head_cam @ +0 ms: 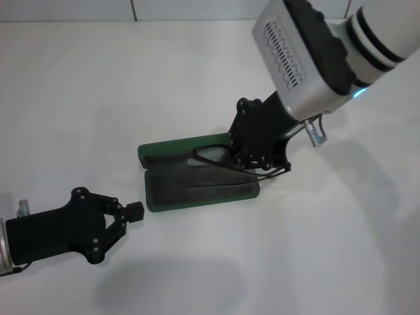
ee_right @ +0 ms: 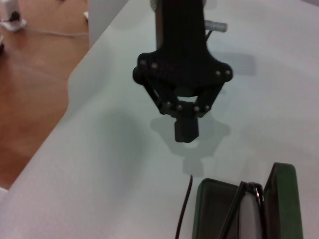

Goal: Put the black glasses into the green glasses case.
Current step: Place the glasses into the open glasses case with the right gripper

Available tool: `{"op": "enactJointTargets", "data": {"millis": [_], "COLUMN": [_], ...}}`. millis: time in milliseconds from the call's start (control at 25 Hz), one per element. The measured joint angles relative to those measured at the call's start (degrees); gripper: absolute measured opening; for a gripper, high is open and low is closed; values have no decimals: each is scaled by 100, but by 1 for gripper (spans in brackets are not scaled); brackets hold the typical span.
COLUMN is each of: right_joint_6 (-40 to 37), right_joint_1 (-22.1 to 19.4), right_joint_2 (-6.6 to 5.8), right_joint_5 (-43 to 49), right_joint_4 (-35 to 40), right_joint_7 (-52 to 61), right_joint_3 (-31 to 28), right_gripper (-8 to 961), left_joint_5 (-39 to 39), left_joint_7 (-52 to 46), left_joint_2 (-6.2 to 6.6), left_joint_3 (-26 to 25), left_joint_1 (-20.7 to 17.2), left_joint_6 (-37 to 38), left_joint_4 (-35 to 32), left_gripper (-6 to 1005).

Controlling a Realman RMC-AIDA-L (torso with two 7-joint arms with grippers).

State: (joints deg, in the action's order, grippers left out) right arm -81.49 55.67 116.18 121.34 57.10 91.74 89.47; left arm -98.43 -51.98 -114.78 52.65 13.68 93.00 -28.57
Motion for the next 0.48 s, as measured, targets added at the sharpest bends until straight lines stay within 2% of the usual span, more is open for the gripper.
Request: {"op": "enactJointTargets", "data": {"millis": [480], "right_joint_6": [217], "right_joint_1": [473], "right_joint_2": [1], "right_joint_5": [-96], "right_joint_4": [-213], "right_joint_7": [235], "right_joint_3": [298], "right_gripper": [131], "left_joint_5": [7], "left_joint_7": [-175], "left_joint_2": [4], "left_joint_3": [8], "left_joint_1": [40], "left_joint_6": [34], "left_joint_4": [-142], "left_gripper": [53]}}
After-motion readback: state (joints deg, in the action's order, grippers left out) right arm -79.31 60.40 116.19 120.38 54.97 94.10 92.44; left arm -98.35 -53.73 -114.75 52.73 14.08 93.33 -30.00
